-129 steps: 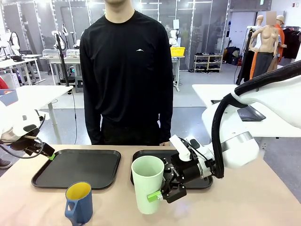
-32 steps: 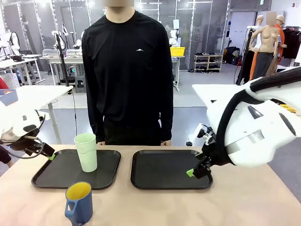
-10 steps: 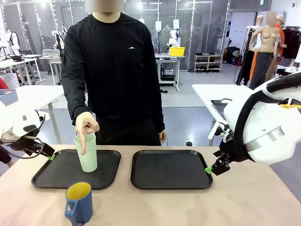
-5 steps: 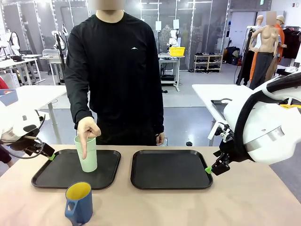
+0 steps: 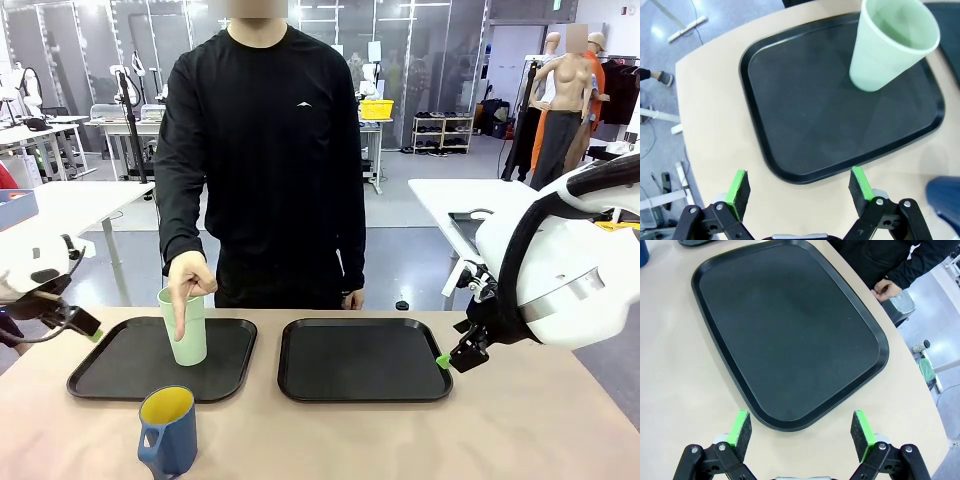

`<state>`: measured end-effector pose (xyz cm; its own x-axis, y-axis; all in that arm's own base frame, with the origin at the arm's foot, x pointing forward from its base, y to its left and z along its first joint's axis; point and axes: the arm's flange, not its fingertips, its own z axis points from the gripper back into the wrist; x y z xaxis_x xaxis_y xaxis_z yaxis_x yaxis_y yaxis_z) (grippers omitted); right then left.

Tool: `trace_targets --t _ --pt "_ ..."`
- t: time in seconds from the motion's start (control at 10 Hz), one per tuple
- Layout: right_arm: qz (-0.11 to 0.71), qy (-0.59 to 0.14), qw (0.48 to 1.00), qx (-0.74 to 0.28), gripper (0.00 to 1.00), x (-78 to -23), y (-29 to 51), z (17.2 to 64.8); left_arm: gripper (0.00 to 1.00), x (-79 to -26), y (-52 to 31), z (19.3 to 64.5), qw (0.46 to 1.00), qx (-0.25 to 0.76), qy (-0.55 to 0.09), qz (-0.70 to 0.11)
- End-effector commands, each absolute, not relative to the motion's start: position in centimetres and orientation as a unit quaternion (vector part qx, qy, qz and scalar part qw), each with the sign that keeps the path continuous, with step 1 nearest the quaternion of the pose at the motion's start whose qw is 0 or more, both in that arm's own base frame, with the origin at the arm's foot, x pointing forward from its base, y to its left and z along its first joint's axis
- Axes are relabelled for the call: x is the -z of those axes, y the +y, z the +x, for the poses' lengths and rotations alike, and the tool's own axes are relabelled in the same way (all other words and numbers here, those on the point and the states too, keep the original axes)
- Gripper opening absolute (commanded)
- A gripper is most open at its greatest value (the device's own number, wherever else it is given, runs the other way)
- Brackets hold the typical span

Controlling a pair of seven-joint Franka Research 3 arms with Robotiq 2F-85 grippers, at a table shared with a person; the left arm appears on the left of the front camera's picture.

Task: Sort and store the cups by type.
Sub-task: Pick up the Handle plastic cup and place it into the empty Flat Tray.

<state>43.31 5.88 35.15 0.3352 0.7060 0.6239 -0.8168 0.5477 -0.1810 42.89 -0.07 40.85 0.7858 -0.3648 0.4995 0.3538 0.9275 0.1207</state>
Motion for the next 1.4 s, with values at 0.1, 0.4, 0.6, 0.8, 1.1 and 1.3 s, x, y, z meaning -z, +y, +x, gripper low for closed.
trace_targets --t 0.1,0.4,0.6,0.8,1.1,1.3 --pt "0.082 -0.337 0.813 -0.468 1.00 -35.2 6.0 43.2 1.00 -38.6 4.0 38.8 0.935 0.267 -0.232 0.014" --pt "0.082 -0.337 0.813 -0.468 1.00 -35.2 6.0 43.2 1.00 -35.9 5.9 37.3 0.915 0.355 -0.188 0.016" --pt "0.082 -0.337 0.813 -0.468 1.00 -35.2 6.0 43.2 1.00 -34.7 6.5 36.2 0.906 0.382 -0.185 0.003" --pt "0.082 -0.337 0.813 -0.468 1.00 -35.2 6.0 43.2 1.00 -37.2 6.6 41.4 0.913 0.366 -0.181 0.018" --pt "0.082 -0.337 0.813 -0.468 1.00 -35.2 6.0 43.2 1.00 -37.2 6.6 41.4 0.913 0.366 -0.181 0.018" --pt "0.082 -0.337 0.813 -0.468 1.00 -35.2 6.0 43.2 1.00 -37.2 6.6 41.4 0.913 0.366 -0.181 0.018"
